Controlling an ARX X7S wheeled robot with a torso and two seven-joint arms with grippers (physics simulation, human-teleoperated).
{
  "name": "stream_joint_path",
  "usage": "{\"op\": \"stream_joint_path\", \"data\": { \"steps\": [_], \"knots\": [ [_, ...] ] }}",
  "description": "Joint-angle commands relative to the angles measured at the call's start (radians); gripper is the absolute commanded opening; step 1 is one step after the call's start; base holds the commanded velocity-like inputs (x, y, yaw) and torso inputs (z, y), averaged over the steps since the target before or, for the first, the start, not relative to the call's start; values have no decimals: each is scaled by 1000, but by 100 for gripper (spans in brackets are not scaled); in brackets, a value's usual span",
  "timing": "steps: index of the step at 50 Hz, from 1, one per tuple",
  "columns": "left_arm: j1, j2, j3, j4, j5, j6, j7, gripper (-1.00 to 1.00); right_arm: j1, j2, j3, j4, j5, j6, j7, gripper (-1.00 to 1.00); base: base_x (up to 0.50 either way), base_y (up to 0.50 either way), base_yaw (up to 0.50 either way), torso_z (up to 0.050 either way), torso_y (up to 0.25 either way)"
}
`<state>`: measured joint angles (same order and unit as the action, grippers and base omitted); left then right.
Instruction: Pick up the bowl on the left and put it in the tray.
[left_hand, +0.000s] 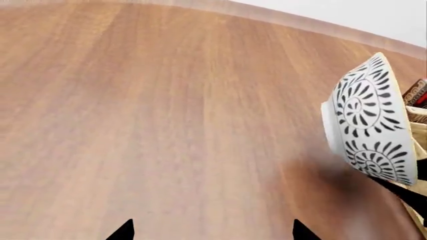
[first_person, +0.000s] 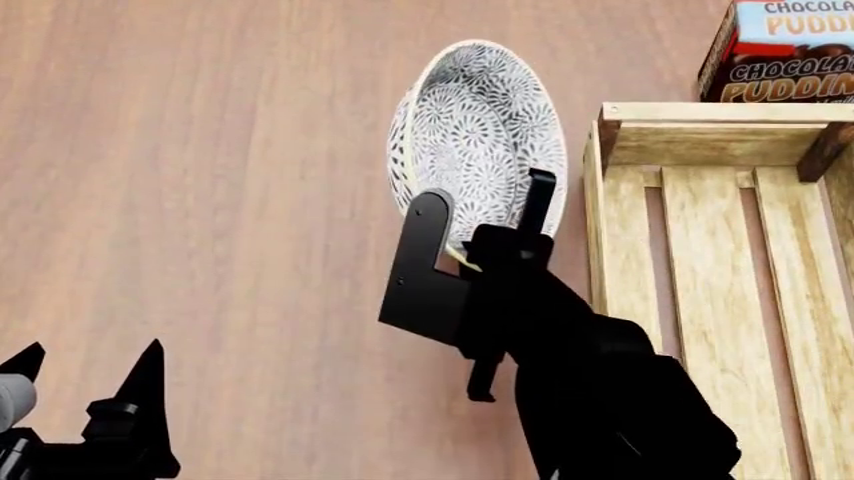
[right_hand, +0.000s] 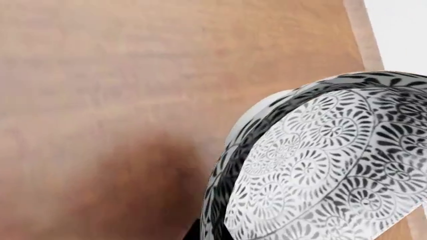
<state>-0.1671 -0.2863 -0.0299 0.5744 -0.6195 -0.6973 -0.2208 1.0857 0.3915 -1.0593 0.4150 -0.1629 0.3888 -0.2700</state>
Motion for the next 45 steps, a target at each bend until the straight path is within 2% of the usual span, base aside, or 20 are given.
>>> {"op": "stream_joint_path", "data": {
  "steps": [1, 9, 19, 32, 45],
  "knots": [
    [3, -4, 3, 10, -7, -2, -8, 100, 38, 99, 45, -294, -12, 158, -70, -100, 0, 0, 0, 0, 0],
    [12, -5, 11, 9, -5, 11, -4, 100, 70, 206, 85, -534, -14, 288, -138, -100, 0, 0, 0, 0, 0],
    [14, -9, 15, 6, -8, 17, -2, 100, 106, 334, 137, -679, -12, 386, -199, -100, 0, 0, 0, 0, 0],
    [22, -8, 19, -4, -16, 25, 0, 100, 73, 488, 144, -697, -45, 379, -194, -100, 0, 0, 0, 0, 0],
    [23, -14, 22, -2, -19, 27, -6, 100, 28, 570, 125, -649, -67, 377, -186, -100, 0, 0, 0, 0, 0]
  ]
}}
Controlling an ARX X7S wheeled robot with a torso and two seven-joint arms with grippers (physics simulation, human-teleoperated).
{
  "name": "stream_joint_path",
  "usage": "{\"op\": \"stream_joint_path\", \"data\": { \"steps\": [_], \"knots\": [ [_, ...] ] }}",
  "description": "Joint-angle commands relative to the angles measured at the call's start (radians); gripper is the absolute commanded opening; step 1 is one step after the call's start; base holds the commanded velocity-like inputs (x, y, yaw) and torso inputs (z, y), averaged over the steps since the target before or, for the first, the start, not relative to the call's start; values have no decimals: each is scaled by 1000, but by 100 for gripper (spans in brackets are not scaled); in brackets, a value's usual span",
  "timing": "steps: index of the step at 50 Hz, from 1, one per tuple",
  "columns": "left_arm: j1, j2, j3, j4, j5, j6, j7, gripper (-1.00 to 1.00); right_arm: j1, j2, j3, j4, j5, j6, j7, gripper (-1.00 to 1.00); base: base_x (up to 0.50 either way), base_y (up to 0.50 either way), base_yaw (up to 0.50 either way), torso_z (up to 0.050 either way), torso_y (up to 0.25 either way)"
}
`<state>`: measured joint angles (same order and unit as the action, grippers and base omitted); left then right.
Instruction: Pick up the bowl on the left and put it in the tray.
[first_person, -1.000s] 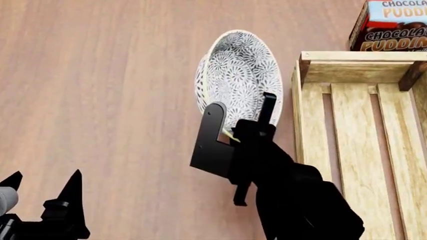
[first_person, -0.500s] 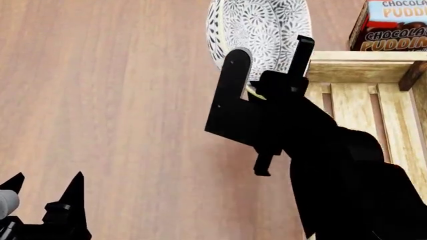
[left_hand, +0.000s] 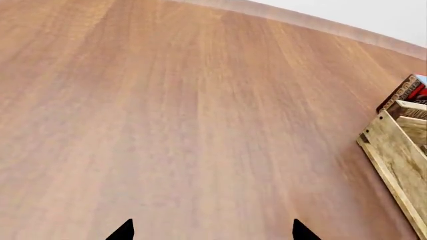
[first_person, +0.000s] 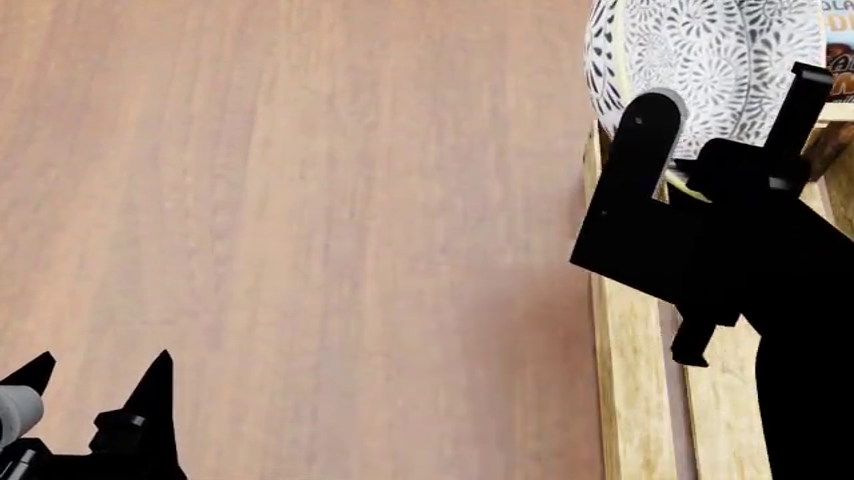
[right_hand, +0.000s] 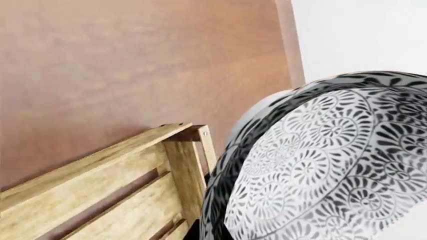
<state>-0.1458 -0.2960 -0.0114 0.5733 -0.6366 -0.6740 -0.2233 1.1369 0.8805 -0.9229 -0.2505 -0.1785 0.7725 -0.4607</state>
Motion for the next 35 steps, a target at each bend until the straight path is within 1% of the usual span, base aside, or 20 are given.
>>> {"op": "stream_joint_path", "data": {
  "steps": [1, 16, 35],
  "knots": [
    [0, -4, 4, -2, -1, 4, -4, 100, -28, 85, -13, 23, -52, -7, 8, -100, 0, 0, 0, 0, 0],
    [3, -7, 16, 1, -4, 6, -9, 100, -83, 109, -61, 105, -69, -23, 14, -100, 0, 0, 0, 0, 1],
    [8, -11, 24, -4, -7, 13, -14, 100, -152, 41, -126, 284, -92, -112, 83, -100, 0, 0, 0, 0, 1]
  ]
}}
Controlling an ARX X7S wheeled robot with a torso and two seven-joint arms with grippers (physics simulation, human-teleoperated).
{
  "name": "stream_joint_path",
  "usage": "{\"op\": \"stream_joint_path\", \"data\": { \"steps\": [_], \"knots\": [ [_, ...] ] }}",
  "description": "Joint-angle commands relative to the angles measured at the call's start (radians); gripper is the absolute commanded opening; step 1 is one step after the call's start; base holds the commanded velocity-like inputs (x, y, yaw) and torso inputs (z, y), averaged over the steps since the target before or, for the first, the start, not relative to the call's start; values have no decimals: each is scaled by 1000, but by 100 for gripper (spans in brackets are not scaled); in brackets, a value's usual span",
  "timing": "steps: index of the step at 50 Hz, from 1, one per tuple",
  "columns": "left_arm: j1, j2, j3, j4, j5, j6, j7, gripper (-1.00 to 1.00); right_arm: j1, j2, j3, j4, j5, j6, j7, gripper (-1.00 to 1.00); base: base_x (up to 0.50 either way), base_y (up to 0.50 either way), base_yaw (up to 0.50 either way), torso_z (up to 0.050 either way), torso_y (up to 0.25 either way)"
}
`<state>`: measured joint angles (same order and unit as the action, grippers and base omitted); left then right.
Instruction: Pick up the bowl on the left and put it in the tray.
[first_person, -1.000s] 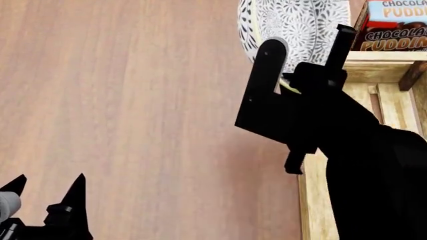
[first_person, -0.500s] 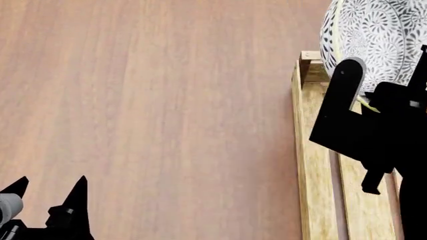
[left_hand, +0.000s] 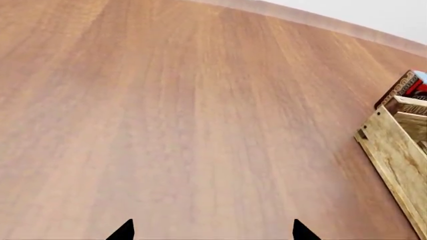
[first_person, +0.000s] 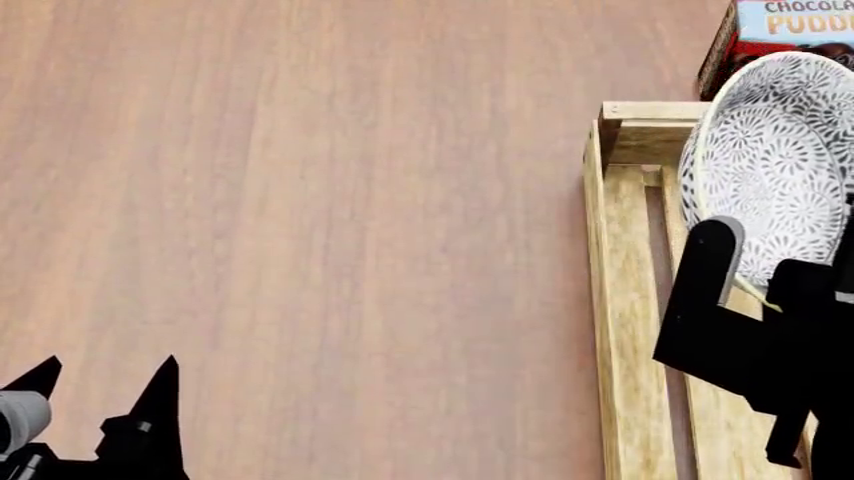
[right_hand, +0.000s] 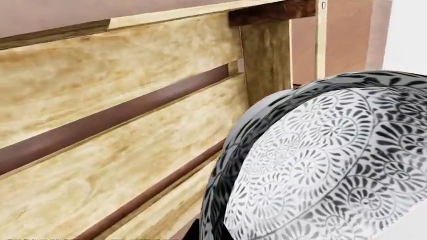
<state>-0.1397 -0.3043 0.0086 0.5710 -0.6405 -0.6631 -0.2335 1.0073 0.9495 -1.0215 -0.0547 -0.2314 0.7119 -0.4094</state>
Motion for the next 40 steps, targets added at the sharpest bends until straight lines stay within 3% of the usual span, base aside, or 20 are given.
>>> {"op": "stream_joint_path", "data": {
  "steps": [1, 25, 40],
  "knots": [
    [2, -3, 5, -2, -2, 3, -4, 100, -24, -38, -31, 109, -40, -60, 39, -100, 0, 0, 0, 0, 0],
    [0, -13, 5, -13, -10, 12, -6, 100, -29, -184, -97, 420, -62, -185, 94, -100, 0, 0, 0, 0, 0],
    [-1, -18, 9, -14, -14, 14, -12, 100, -44, -189, -111, 449, -65, -195, 91, -100, 2, 0, 0, 0, 0]
  ]
}}
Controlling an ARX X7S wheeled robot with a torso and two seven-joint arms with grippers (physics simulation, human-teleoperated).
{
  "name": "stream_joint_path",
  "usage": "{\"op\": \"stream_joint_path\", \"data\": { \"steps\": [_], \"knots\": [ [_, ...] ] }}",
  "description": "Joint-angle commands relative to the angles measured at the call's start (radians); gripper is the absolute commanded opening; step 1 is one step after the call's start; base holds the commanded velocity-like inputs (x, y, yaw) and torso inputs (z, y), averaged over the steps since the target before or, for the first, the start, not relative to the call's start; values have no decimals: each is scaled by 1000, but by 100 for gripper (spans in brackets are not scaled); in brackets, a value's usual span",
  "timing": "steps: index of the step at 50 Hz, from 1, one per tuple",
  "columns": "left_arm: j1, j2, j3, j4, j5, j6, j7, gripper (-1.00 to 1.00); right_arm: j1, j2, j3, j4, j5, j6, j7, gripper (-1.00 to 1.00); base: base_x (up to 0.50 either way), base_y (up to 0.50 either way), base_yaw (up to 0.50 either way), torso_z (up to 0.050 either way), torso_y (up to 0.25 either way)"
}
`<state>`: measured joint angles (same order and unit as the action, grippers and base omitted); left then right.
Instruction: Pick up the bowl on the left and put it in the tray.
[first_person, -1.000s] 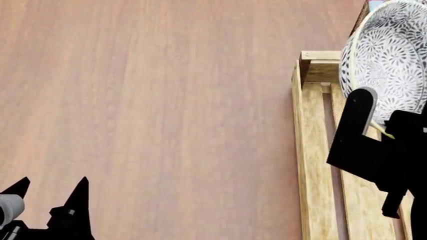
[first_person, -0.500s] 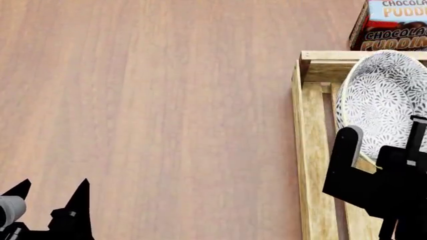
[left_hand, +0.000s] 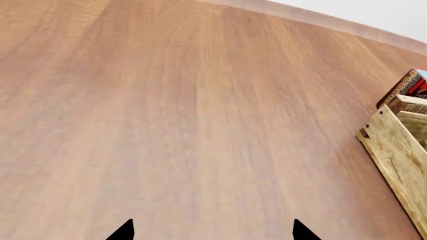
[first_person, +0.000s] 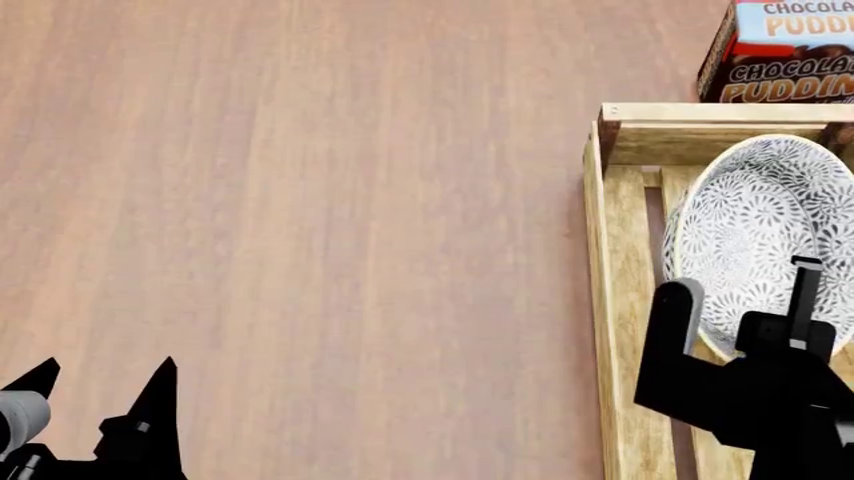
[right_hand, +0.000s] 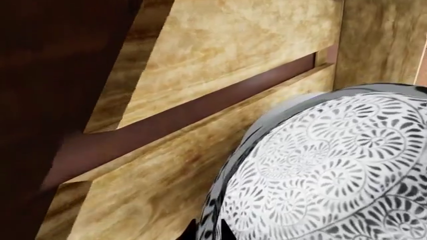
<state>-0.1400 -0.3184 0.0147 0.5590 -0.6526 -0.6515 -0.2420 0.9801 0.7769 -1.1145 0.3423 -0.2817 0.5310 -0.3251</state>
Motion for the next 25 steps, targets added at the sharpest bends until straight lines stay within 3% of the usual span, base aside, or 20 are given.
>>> {"op": "stream_joint_path", "data": {
  "steps": [1, 8, 9, 25],
  "knots": [
    [-1, -4, 3, -3, -2, 3, -3, 100, -18, -18, -18, 56, -14, -16, 8, -100, 12, 0, 0, 0, -22],
    [-1, -5, 6, -2, -4, 4, -6, 100, -17, -9, -15, 35, -16, -11, 7, -100, 3, -1, 1, 0, -2],
    [0, -5, 8, -2, -3, 5, -5, 100, -16, -7, -15, 33, -16, -15, 7, 100, 0, 0, 0, 0, -11],
    [0, -9, 10, 2, -10, 7, -12, 100, -25, 40, -6, -81, -10, 25, -30, 100, 0, 0, 0, 0, -1]
  ]
}}
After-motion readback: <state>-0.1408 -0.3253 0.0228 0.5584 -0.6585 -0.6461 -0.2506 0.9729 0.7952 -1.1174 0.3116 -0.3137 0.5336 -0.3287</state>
